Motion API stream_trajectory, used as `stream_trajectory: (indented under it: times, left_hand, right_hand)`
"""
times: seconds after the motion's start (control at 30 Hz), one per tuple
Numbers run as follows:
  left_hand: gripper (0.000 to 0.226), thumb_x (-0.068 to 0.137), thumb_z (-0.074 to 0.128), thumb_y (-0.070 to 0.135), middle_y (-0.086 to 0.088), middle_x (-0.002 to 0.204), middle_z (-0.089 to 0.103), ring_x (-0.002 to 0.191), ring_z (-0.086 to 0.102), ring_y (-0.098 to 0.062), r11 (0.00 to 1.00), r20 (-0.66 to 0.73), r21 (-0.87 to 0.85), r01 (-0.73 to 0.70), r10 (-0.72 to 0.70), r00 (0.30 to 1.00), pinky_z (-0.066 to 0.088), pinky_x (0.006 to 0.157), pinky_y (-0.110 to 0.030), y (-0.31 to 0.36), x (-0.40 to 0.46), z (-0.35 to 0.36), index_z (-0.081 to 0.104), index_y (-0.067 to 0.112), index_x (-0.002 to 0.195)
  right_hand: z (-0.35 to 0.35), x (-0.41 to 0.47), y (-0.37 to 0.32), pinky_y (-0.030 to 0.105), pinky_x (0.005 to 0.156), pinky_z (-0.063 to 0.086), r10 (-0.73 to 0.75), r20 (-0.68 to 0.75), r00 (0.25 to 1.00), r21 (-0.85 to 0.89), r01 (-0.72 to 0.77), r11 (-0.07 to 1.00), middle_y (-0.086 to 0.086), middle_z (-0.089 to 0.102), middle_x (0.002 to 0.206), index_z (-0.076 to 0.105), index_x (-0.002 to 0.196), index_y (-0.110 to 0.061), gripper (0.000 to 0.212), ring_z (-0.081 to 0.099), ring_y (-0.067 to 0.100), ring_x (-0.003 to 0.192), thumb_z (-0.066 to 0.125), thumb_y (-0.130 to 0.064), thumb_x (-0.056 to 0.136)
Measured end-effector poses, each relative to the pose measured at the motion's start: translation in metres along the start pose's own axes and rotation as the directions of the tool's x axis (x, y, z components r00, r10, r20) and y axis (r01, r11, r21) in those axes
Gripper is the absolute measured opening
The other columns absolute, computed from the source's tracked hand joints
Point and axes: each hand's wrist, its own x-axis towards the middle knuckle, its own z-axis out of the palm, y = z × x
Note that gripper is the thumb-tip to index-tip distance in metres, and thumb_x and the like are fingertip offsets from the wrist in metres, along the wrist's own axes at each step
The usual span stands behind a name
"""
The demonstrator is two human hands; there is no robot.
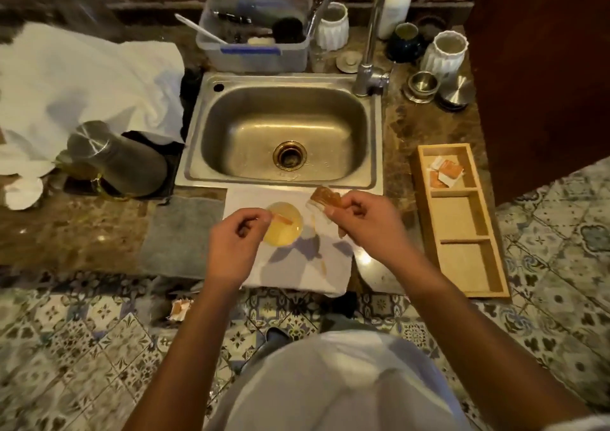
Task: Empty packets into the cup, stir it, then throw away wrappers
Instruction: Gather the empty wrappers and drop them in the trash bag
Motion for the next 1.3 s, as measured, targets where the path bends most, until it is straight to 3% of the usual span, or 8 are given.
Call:
stream_trajectory:
  times: [0.17,0.37,0.53,0.63,0.77,0.9,1.13,1.3]
  left_hand:
    - [0.009,0.093,0.069,0.016,-0.011,0.085,0.071,0.078,0.059,-0.016,0.991,-0.128,-0.079,0.110,-0.120,0.985,0.048,0.061,-0.012,-0.033,-0.028,-0.059,0.073,0.024,0.090]
    - [0.010,0.093,0.069,0.024,-0.001,0.089,0.074,0.079,0.064,-0.012,0.968,-0.227,-0.149,0.204,-0.234,0.945,0.050,0.072,-0.026,-0.082,-0.064,-0.143,0.075,0.019,0.099]
    - [0.009,0.094,0.068,0.028,0.000,0.085,0.073,0.068,0.064,-0.004,0.961,-0.326,-0.138,0.241,-0.274,0.905,0.052,0.059,-0.021,-0.108,-0.093,-0.198,0.074,0.023,0.098]
    - [0.008,0.094,0.068,0.028,0.001,0.080,0.071,0.069,0.061,-0.012,0.945,-0.401,-0.159,0.285,-0.325,0.857,0.051,0.063,-0.032,-0.122,-0.105,-0.218,0.074,0.023,0.095]
    - [0.012,0.094,0.068,0.023,-0.004,0.086,0.073,0.072,0.063,-0.012,0.927,-0.477,-0.195,0.320,-0.375,0.795,0.052,0.065,-0.024,-0.130,-0.118,-0.231,0.075,0.015,0.097]
    - [0.008,0.093,0.067,0.024,-0.009,0.086,0.073,0.069,0.059,-0.013,0.908,-0.501,-0.239,0.345,-0.420,0.757,0.049,0.067,-0.031,-0.140,-0.127,-0.235,0.075,0.025,0.090]
    - [0.008,0.094,0.067,0.029,0.000,0.081,0.069,0.070,0.056,-0.014,0.851,-0.615,-0.375,0.368,-0.525,0.589,0.049,0.067,-0.034,-0.147,-0.129,-0.232,0.074,0.030,0.092]
    - [0.011,0.095,0.066,0.029,-0.002,0.076,0.064,0.058,0.049,-0.008,0.827,-0.685,-0.447,0.340,-0.561,0.465,0.044,0.048,-0.022,-0.153,-0.130,-0.243,0.075,0.026,0.098]
  right_hand:
    - [0.066,-0.008,-0.026,0.014,0.052,0.039,-0.055,0.134,0.989,0.001,0.055,0.998,0.009,0.062,0.060,0.065,0.081,0.001,0.025,0.053,0.000,0.045,0.074,-0.019,0.093]
    - [0.155,-0.023,-0.036,0.017,0.057,0.040,-0.069,0.250,0.966,-0.068,0.089,0.994,-0.002,0.066,0.056,0.068,0.076,-0.014,0.020,0.053,0.000,0.047,0.072,-0.019,0.094]
    - [0.214,-0.030,-0.043,0.015,0.053,0.040,-0.082,0.357,0.931,-0.112,0.129,0.985,0.011,0.066,0.060,0.068,0.077,-0.011,0.019,0.054,-0.001,0.046,0.073,-0.020,0.094]
    - [0.243,-0.030,-0.046,0.015,0.054,0.040,-0.090,0.418,0.904,-0.157,0.170,0.973,0.015,0.065,0.063,0.065,0.074,-0.015,0.022,0.055,-0.001,0.048,0.073,-0.022,0.093]
    - [0.275,-0.026,-0.051,0.022,0.055,0.043,-0.091,0.522,0.848,-0.218,0.236,0.947,0.014,0.069,0.068,0.067,0.077,-0.010,0.022,0.053,0.001,0.049,0.073,-0.025,0.093]
    - [0.299,-0.019,-0.050,0.014,0.052,0.040,-0.082,0.619,0.781,-0.227,0.278,0.933,0.013,0.071,0.068,0.064,0.073,-0.016,0.024,0.053,-0.001,0.046,0.072,-0.025,0.094]
    - [0.329,0.017,-0.045,0.026,0.053,0.038,-0.006,0.743,0.669,-0.302,0.343,0.889,0.009,0.072,0.071,0.065,0.079,-0.013,0.026,0.049,0.001,0.045,0.065,-0.031,0.098]
    - [0.361,0.033,-0.045,0.030,0.058,0.041,0.003,0.811,0.585,-0.352,0.483,0.802,0.010,0.071,0.073,0.067,0.079,-0.017,0.023,0.054,0.013,0.057,0.064,-0.029,0.098]
